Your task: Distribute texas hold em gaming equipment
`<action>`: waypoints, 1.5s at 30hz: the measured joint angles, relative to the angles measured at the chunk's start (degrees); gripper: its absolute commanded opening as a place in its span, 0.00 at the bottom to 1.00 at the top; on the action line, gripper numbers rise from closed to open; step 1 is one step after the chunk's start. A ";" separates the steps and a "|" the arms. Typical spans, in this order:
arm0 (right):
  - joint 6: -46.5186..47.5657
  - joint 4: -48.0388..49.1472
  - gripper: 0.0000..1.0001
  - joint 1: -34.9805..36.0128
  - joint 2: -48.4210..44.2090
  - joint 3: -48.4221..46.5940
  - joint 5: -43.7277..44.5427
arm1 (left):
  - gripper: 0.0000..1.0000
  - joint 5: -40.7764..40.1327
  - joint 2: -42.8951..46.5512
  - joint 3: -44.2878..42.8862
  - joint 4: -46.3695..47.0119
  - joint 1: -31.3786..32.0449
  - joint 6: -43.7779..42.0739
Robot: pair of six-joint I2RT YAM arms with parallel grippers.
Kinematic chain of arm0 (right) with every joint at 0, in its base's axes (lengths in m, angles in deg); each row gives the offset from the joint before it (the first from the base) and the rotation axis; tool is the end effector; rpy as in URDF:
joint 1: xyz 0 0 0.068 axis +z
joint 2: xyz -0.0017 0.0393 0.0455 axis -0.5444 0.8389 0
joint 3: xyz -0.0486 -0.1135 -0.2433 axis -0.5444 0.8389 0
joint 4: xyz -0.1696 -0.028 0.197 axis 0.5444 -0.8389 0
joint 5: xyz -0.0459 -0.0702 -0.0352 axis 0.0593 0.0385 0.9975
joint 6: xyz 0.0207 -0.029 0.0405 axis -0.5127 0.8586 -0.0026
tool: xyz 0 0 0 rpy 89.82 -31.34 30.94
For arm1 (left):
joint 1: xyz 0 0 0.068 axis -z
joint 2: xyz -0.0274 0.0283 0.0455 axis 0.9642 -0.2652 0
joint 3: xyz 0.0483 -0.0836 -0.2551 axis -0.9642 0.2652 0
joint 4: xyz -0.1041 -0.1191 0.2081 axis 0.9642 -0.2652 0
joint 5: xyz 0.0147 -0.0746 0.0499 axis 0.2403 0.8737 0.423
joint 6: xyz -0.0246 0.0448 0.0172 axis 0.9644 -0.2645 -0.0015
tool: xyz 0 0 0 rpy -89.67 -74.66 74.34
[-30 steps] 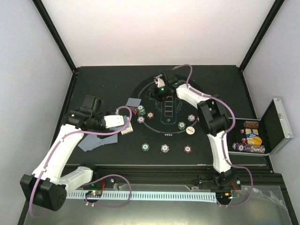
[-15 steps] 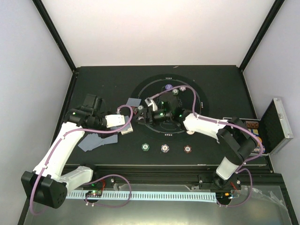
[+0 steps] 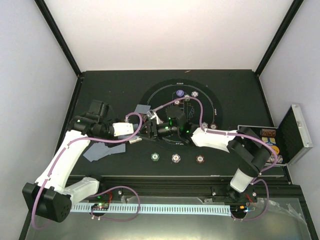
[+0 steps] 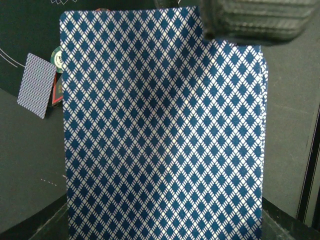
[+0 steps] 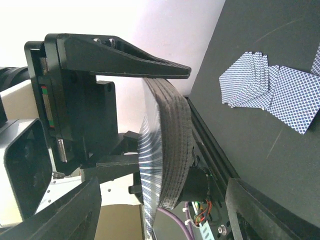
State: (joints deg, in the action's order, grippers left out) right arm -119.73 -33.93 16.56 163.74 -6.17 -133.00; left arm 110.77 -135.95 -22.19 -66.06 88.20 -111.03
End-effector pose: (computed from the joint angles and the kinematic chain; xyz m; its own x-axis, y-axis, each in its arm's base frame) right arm 0.2187 0.2954 0.2272 -0.9621 -0.1421 -0.2328 -0.2543 0.1589 0.9540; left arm 0.1768 -0.0557 0.2935 -0.0991 0.8679 -0.4868 0.9477 0.2314 0.2196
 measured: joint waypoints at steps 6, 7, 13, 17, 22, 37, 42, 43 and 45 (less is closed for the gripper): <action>-1.31 1.88 0.71 0.22 0.94 0.13 -0.07 | 0.01 0.02 0.09 0.00 0.00 0.00 -0.48; -1.49 2.03 0.71 0.39 1.68 -0.37 -0.09 | 0.02 0.04 0.09 0.00 0.00 0.00 -0.55; -2.36 2.49 0.68 1.86 6.67 -3.91 -0.11 | 0.01 0.11 0.09 0.00 -0.02 0.07 -0.59; -2.93 2.80 0.59 1.97 7.96 -3.98 -0.22 | 0.02 0.11 0.09 0.00 -0.09 0.33 -0.61; -3.17 4.76 0.53 1.22 7.56 -2.73 -0.28 | 0.02 0.07 0.09 0.00 -0.07 0.33 -0.59; 0.07 1.68 0.29 -0.90 1.31 1.05 0.57 | 0.01 -0.02 0.07 0.00 -0.42 0.59 -0.55; 0.72 -0.35 0.52 -0.98 0.57 1.03 1.18 | 0.02 -0.07 0.07 -0.02 -0.44 0.59 -0.55; 0.72 -0.59 0.56 -1.01 0.59 1.01 1.27 | 0.02 -0.07 0.07 -0.02 -0.46 0.59 -0.55; 0.79 -1.25 0.59 -1.01 0.76 0.70 1.31 | 0.01 -0.04 0.07 -0.02 -0.44 0.59 -0.55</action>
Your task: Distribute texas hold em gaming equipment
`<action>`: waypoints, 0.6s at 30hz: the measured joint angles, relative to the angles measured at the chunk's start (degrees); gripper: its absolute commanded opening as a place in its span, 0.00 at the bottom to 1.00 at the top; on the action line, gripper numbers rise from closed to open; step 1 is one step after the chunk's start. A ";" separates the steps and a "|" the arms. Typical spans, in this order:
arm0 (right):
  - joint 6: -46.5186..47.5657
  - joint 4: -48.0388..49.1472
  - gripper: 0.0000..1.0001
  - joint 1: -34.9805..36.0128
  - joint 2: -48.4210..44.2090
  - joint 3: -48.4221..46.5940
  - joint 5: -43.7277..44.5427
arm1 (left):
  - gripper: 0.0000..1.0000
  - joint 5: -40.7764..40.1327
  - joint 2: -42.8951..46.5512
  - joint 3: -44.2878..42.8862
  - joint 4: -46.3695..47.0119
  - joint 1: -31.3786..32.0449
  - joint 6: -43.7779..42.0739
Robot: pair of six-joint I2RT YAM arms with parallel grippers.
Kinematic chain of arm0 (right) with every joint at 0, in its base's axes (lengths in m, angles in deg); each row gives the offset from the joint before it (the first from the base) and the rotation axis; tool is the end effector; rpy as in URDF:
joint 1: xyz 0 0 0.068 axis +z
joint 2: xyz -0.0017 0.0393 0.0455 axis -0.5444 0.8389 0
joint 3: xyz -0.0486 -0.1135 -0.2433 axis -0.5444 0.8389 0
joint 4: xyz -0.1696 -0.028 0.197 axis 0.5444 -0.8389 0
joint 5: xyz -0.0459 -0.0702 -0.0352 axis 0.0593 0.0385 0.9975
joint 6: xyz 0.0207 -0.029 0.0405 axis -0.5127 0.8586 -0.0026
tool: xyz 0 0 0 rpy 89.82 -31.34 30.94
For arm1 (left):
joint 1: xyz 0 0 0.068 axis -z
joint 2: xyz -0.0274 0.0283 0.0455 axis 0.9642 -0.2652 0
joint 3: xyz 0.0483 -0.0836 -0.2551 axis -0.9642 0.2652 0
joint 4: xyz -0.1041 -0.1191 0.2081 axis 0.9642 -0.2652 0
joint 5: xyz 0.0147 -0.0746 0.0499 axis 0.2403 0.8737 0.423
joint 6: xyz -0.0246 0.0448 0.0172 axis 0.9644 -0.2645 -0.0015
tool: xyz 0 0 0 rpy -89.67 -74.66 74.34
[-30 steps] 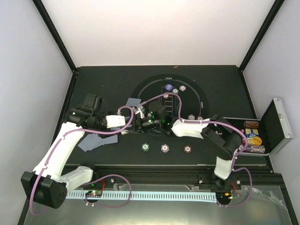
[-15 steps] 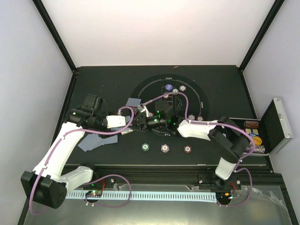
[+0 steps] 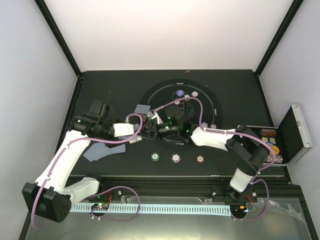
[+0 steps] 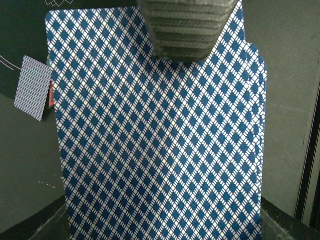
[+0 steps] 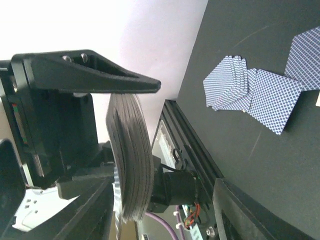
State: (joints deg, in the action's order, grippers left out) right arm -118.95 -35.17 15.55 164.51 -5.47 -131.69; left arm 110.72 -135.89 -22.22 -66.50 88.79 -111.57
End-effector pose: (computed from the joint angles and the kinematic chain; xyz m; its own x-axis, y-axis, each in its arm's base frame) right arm 0.2239 0.2907 0.2165 -0.9697 -0.1154 -0.2155 -0.2355 0.2050 0.9500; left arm 0.1753 -0.0573 0.2935 -0.0843 0.8720 -0.4822 0.9521 0.2132 0.2192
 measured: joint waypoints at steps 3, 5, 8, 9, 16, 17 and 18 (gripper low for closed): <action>-0.74 -0.11 0.60 0.37 1.29 -1.68 -0.09 | 0.01 0.02 0.00 0.00 0.00 0.00 0.00; -1.53 0.90 0.60 0.70 2.49 -2.73 -0.28 | 0.02 0.02 0.00 0.00 0.00 0.00 0.00; -2.80 2.69 0.60 1.29 5.27 -4.37 -0.68 | 0.02 0.02 0.00 0.00 0.00 0.00 -0.02; -3.17 2.99 0.59 1.38 6.01 -4.68 -0.81 | 0.02 0.02 0.00 0.00 0.00 0.00 -0.02; -4.28 5.53 0.49 1.25 8.07 -5.16 -2.08 | 0.02 -0.39 -0.13 0.00 -0.50 0.00 -0.02; -4.17 5.81 0.48 1.05 8.00 -4.90 -2.27 | 0.02 -0.42 -0.13 0.00 -0.46 0.00 0.00; -4.04 6.08 0.47 0.81 7.72 -4.35 -2.45 | 0.02 -0.44 -0.24 0.00 -0.48 0.00 -0.02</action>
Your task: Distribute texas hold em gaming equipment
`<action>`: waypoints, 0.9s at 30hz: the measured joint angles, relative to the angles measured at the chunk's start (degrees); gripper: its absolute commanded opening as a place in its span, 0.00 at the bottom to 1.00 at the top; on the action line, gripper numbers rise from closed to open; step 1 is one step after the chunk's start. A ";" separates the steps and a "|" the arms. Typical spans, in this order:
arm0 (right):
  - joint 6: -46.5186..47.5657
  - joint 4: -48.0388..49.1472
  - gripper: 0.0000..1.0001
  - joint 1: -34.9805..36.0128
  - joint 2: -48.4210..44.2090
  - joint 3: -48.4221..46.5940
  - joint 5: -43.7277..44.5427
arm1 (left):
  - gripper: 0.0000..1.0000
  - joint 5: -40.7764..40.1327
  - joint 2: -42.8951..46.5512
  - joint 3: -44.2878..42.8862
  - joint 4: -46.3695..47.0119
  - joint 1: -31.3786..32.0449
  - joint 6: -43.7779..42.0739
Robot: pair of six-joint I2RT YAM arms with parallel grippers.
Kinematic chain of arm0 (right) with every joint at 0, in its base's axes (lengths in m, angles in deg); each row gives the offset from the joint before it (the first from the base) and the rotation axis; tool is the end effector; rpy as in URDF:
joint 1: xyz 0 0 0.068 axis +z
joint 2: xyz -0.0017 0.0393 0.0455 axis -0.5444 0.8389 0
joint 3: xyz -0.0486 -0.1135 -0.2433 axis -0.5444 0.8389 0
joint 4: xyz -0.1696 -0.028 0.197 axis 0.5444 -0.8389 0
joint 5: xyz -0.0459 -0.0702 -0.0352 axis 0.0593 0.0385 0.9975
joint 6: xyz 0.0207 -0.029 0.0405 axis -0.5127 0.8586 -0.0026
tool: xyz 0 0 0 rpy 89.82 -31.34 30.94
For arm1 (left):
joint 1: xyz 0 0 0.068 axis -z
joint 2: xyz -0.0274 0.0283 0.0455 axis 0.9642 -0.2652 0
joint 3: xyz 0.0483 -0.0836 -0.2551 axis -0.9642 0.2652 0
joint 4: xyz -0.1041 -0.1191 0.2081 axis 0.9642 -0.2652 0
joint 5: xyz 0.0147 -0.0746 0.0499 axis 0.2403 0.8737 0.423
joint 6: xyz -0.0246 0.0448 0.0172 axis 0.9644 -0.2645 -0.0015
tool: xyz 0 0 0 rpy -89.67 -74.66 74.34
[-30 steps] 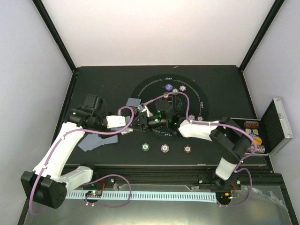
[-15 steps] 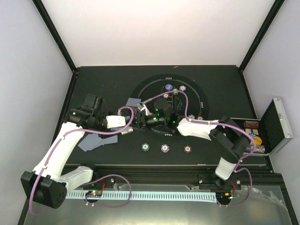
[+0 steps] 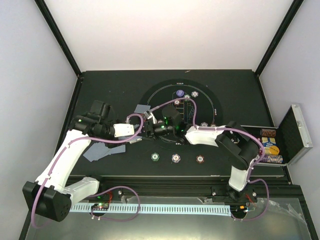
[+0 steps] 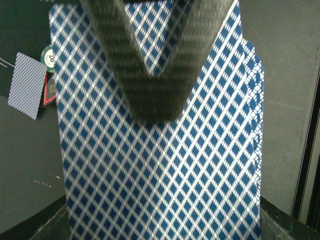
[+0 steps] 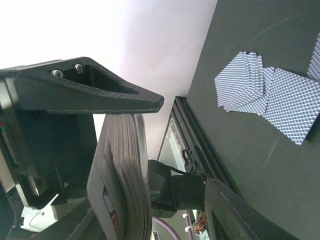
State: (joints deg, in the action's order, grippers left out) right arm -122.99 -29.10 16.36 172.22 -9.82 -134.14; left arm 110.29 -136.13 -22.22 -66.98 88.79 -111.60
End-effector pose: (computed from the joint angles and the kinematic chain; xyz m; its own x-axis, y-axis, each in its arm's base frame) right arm 0.2368 0.3153 0.2019 -0.9735 -0.1475 -0.1747 -0.1978 0.1603 0.9670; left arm 0.1754 -0.0571 0.2923 -0.0915 0.8764 -0.4727 0.9537 0.2137 0.2115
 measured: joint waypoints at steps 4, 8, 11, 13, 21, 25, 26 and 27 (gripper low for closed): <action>1.09 -0.61 0.41 -1.51 -2.08 2.34 -0.20 | 0.02 -0.24 -0.66 0.00 -0.11 0.15 0.02; 2.58 -2.62 0.36 -2.49 -3.96 3.19 0.04 | 0.02 -0.57 -0.90 -0.02 -0.17 0.15 0.02; 3.28 -4.09 0.30 -2.56 -5.11 3.61 0.55 | 0.02 -0.66 -0.90 -0.22 -0.39 0.15 0.02; 3.67 -5.05 0.25 -2.58 -5.66 3.74 1.01 | 0.02 -0.70 -0.87 -0.28 -0.42 0.15 0.00; 4.59 -8.09 0.07 -3.32 -8.81 4.00 1.88 | 0.01 -0.79 -0.87 -0.28 -0.37 0.15 0.02; 5.05 -8.72 0.01 -4.94 -10.93 5.03 2.03 | 0.02 -0.79 -0.87 -0.28 -0.33 0.15 0.02; 5.18 -8.85 0.01 -5.64 -11.52 5.44 2.01 | 0.01 -0.79 -0.87 -0.28 -0.33 0.15 0.02; 5.22 -8.98 0.01 -6.51 -12.13 5.90 1.97 | 0.01 -0.79 -0.87 -0.28 -0.31 0.15 0.02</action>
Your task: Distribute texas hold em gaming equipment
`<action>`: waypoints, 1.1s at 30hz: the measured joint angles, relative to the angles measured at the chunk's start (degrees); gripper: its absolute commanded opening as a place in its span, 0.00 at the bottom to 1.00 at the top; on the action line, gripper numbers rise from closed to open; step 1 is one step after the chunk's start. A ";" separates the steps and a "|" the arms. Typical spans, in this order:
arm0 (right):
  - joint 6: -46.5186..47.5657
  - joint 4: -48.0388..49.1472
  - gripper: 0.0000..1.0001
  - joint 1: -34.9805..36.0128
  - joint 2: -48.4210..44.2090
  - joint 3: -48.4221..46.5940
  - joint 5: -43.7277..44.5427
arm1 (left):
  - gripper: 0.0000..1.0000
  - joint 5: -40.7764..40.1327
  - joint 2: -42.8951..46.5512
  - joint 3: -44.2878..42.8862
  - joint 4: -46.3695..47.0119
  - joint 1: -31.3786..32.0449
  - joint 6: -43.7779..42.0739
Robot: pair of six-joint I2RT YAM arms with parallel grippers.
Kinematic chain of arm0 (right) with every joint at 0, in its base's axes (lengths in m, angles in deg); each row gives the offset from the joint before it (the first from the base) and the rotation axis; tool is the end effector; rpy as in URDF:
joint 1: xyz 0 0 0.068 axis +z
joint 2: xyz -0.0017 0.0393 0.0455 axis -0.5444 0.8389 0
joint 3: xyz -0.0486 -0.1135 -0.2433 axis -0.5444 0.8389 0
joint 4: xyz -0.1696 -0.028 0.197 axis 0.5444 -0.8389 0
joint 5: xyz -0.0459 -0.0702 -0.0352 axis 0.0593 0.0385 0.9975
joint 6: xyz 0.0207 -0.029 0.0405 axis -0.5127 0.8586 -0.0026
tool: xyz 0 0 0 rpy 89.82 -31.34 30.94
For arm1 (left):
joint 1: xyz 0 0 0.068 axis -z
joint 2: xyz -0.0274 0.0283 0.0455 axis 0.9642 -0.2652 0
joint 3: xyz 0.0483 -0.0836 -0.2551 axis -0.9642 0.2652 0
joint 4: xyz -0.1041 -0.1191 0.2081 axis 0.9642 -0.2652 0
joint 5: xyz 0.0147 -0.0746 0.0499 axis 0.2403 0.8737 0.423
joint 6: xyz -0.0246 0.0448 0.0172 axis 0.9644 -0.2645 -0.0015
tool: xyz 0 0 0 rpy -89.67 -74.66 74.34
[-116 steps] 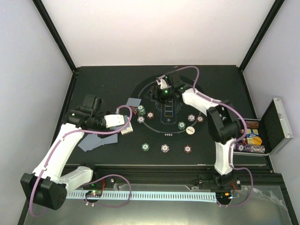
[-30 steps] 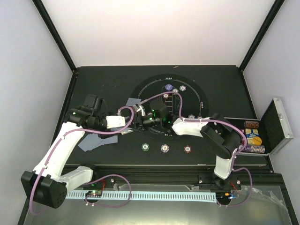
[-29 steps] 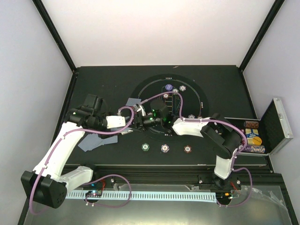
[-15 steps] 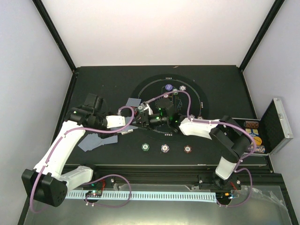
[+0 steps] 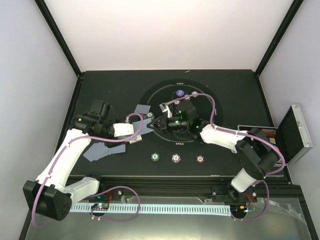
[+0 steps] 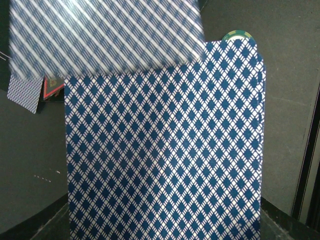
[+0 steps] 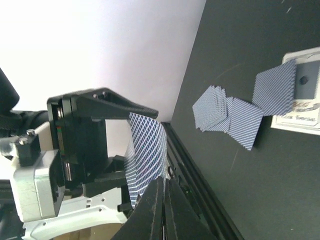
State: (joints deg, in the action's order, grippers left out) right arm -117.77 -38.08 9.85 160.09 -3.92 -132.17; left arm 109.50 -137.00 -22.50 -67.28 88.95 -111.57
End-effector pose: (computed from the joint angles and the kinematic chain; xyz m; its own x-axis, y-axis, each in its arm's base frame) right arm 0.2410 0.2574 0.2294 -0.9720 -0.0306 -0.2328 -0.2337 0.2238 0.9462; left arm 0.1778 -0.0577 0.2908 -0.1000 0.8835 -0.4576 0.9556 0.2134 0.2033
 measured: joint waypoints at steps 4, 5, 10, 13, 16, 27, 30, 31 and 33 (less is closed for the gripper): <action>0.07 -0.22 0.01 -3.67 -1.75 1.51 -0.98 | 0.01 0.00 0.00 0.00 0.02 0.00 0.00; 0.13 -0.39 0.01 -4.85 -2.08 1.73 -1.38 | 0.02 0.00 0.00 0.00 0.07 0.00 0.00; 2.29 -3.61 0.01 -12.98 -2.16 1.03 -3.26 | 0.02 0.00 0.00 0.00 0.22 -0.02 0.00; 5.44 -7.85 0.01 -19.19 1.31 -3.67 -4.44 | 0.01 0.00 0.00 0.00 0.20 0.00 0.00; 8.98 -12.39 0.01 -24.50 8.46 -12.24 -4.61 | 0.01 -0.02 0.00 0.00 0.15 -0.02 0.00; 16.85 -28.87 0.01 -32.96 38.56 -47.80 1.36 | 0.02 -0.13 0.02 0.00 -0.09 -0.02 0.37; 17.44 -31.58 0.01 -32.89 43.63 -52.68 3.43 | 0.02 -0.15 0.04 0.00 -0.15 -0.02 0.44; 17.70 -32.89 0.03 -32.89 45.13 -54.03 4.13 | 0.01 -0.20 0.07 -0.02 -0.22 0.00 0.44; 18.34 -35.58 0.10 -32.79 47.80 -56.92 5.64 | 0.02 -0.31 0.15 -0.02 -0.33 -0.02 0.44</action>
State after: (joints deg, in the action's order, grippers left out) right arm -99.43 -73.66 -22.94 207.90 -60.84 -126.53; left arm 109.19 -136.85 -22.52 -67.61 88.93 -111.14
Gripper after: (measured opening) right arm 0.028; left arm 0.656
